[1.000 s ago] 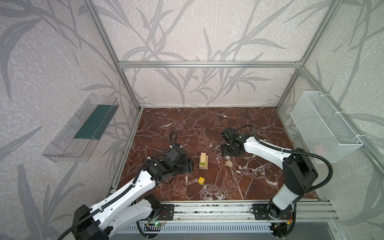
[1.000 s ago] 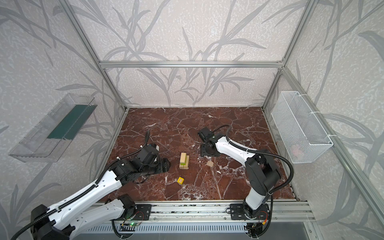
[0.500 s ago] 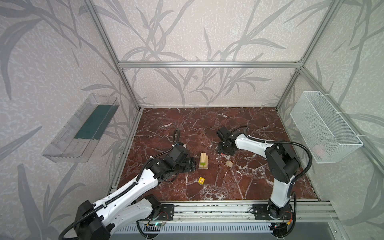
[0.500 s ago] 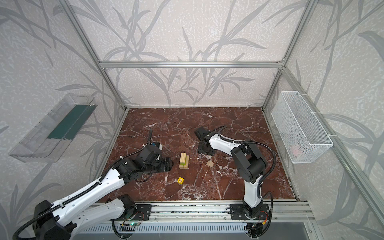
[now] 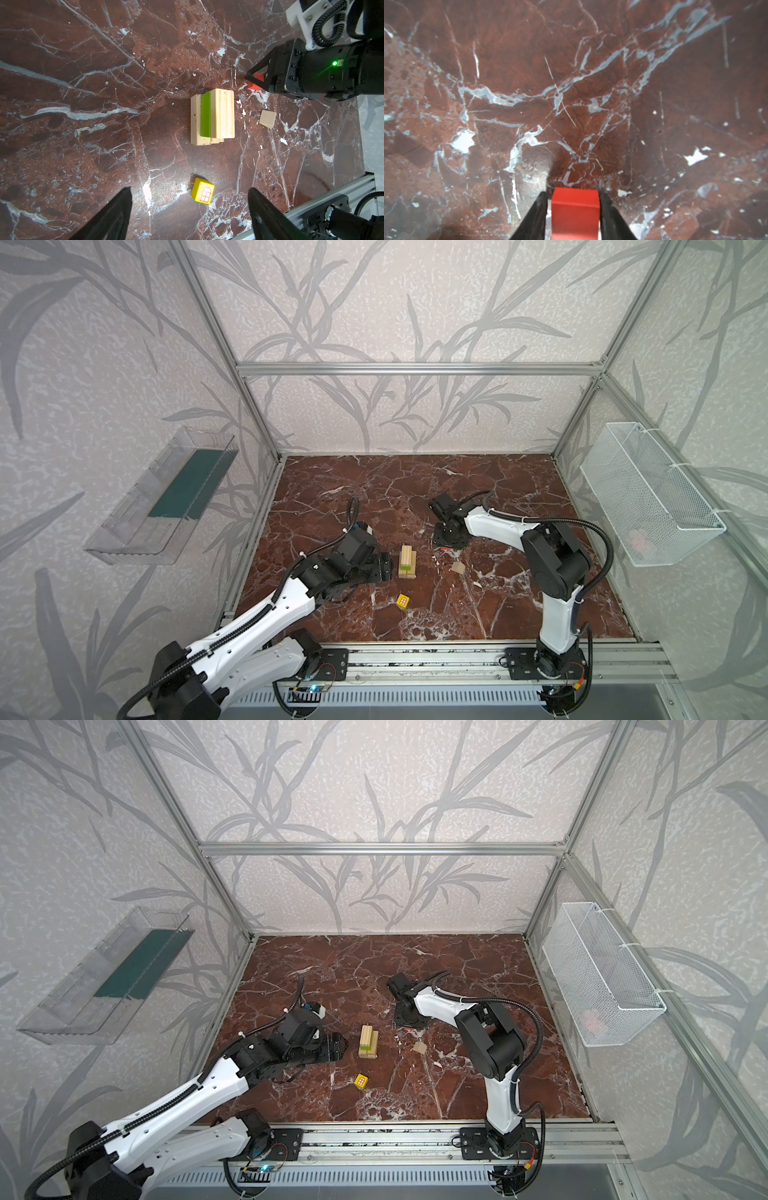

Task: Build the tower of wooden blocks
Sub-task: 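Lift the red cube with the right gripper and carry it toward the blocks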

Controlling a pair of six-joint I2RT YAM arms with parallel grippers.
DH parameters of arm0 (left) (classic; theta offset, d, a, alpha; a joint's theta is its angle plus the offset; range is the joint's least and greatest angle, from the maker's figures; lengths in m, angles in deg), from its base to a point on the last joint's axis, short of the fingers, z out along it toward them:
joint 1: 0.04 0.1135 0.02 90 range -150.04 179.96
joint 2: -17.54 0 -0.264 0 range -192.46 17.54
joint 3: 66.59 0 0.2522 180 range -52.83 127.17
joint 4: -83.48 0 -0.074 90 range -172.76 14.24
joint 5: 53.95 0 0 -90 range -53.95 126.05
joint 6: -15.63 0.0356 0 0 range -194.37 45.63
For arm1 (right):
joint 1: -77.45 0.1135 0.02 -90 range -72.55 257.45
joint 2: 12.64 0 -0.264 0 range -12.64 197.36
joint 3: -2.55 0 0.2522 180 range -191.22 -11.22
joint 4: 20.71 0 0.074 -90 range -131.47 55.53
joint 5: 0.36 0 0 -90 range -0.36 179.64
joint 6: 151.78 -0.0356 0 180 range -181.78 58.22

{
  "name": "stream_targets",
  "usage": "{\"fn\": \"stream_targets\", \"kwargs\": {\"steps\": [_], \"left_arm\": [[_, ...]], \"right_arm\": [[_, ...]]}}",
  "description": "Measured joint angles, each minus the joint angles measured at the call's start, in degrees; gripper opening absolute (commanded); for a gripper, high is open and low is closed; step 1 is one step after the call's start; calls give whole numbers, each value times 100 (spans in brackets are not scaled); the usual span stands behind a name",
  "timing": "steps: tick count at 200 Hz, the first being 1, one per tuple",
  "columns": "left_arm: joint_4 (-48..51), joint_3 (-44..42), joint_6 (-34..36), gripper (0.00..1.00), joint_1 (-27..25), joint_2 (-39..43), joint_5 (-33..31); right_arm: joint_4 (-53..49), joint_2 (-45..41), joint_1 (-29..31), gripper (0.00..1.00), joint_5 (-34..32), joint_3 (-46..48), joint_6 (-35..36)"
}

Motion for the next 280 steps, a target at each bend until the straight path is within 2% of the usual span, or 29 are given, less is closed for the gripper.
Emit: {"fn": "stream_targets", "kwargs": {"steps": [88, 159, 183, 234, 280], "left_arm": [[4, 0, 105, 86, 2, 35, -59], [9, -9, 144, 86, 2, 109, -103], [26, -9, 190, 86, 0, 111, -103], [105, -9, 297, 86, 2, 308, -142], [302, -9, 337, 87, 2, 522, -356]], "right_arm": [[-345, 74, 221, 39, -284, -111, 55], [-380, 74, 219, 27, -326, -116, 275], [-409, 35, 225, 26, -326, -111, 393], [-960, -667, 597, 26, -498, -197, 435], [-1497, -1287, 1193, 26, -732, -529, 72]]}}
